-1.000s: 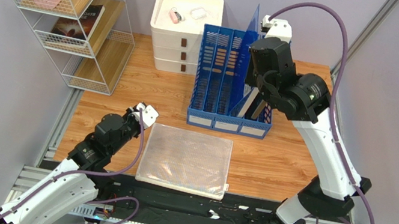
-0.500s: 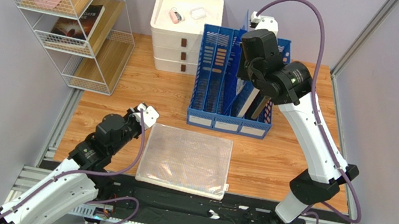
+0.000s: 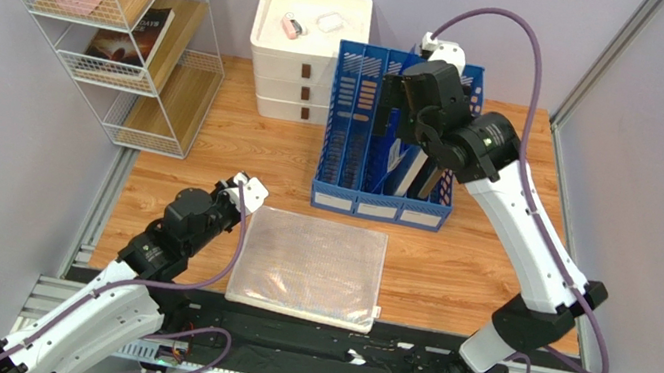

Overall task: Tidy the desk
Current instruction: Place the folder in the storage box.

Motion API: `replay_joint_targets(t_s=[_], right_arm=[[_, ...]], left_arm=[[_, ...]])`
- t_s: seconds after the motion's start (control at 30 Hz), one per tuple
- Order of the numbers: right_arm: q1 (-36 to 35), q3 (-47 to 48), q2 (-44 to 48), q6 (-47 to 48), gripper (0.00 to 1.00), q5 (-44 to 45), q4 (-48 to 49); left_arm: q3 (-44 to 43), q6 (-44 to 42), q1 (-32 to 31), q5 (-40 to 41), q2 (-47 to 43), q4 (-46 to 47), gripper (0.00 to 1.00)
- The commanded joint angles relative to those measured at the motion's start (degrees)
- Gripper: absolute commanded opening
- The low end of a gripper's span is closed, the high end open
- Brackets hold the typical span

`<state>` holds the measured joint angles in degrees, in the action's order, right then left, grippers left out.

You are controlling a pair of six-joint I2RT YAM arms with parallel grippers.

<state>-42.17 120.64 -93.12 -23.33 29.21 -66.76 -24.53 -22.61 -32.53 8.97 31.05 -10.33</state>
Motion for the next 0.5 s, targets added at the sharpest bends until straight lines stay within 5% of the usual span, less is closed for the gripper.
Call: replay_joint_targets(t_s=[0.0,0.27,0.4,0.47], right_arm=[[-0.6,-3.5,10.9,-2.2,1.00,-2.7,3.7],[-2.6,-22.5,20.8,-4.1,0.98,-3.9,9.7],[-6.5,-44.0,28.7,-1.7,0.68,-3.6,27.8],[-10.8,-50.0,32.8,2.7,0.66,1.2,34.2]], left_arm=[[-0.9,-0.2,0.4,-1.1,0.3,-0.1,0.35],[-1.0,-0.3,0.3,-1.1,1.0,-0.1,0.35],[-0.9,-0.3,0.3,-1.6,0.6,0.0,0.35],[-1.0,-0.4,0.3,-1.6,1.3,0.0,0.35]])
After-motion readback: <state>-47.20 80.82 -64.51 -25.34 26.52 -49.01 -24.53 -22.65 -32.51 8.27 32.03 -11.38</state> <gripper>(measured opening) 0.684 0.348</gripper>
